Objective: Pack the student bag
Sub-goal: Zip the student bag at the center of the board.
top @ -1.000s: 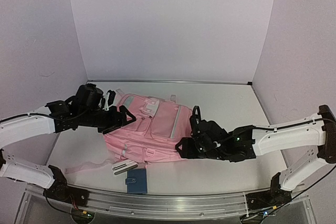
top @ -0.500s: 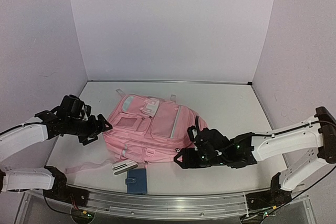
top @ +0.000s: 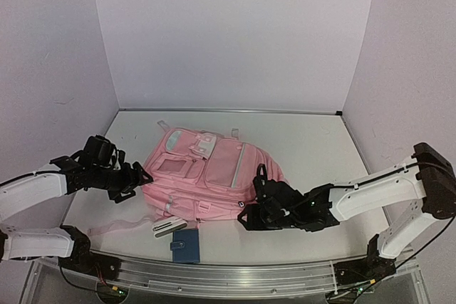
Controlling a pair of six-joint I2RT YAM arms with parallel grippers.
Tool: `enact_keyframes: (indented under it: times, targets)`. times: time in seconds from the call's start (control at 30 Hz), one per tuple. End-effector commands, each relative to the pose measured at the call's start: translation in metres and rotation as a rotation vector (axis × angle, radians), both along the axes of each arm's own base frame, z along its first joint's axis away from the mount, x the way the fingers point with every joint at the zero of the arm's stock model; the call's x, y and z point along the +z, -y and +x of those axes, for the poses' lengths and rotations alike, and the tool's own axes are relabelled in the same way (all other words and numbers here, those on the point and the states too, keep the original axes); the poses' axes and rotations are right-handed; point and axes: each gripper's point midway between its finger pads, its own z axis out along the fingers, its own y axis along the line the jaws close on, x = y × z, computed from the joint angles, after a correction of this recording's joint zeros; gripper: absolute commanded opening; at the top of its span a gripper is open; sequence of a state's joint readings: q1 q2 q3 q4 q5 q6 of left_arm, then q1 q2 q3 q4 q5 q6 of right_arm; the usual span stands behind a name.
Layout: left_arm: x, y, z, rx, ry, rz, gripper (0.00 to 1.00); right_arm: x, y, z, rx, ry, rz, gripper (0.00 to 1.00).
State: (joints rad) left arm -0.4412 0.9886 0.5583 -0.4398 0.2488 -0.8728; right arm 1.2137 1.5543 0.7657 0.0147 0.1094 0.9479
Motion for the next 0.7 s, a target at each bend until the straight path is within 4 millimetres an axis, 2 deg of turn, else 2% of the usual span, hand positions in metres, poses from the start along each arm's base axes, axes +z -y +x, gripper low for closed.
enact_keyframes:
  times: [0.0,0.23,0.37,0.43,0.5,0.67]
  targets:
    - [0.006,0.006,0.008,0.008,0.038,-0.054,0.82,0.021,-0.017,0.016,-0.045,0.06,0.055,0.39]
    - [0.007,0.01,0.018,0.026,0.067,-0.083,0.74,0.025,-0.023,0.021,-0.056,0.074,0.063,0.26]
    - [0.0,0.009,0.026,0.042,0.072,-0.069,0.62,0.027,-0.021,0.022,-0.067,0.08,0.065,0.12]
    - [-0.005,0.01,0.033,0.048,0.074,-0.072,0.53,0.028,-0.019,0.023,-0.076,0.081,0.068,0.05]
    - [-0.011,0.007,0.041,0.059,0.068,-0.06,0.4,0.03,-0.016,0.022,-0.082,0.082,0.066,0.0]
    - [-0.016,-0.004,0.066,0.095,0.083,-0.021,0.11,0.029,-0.001,0.021,-0.09,0.086,0.0,0.0]
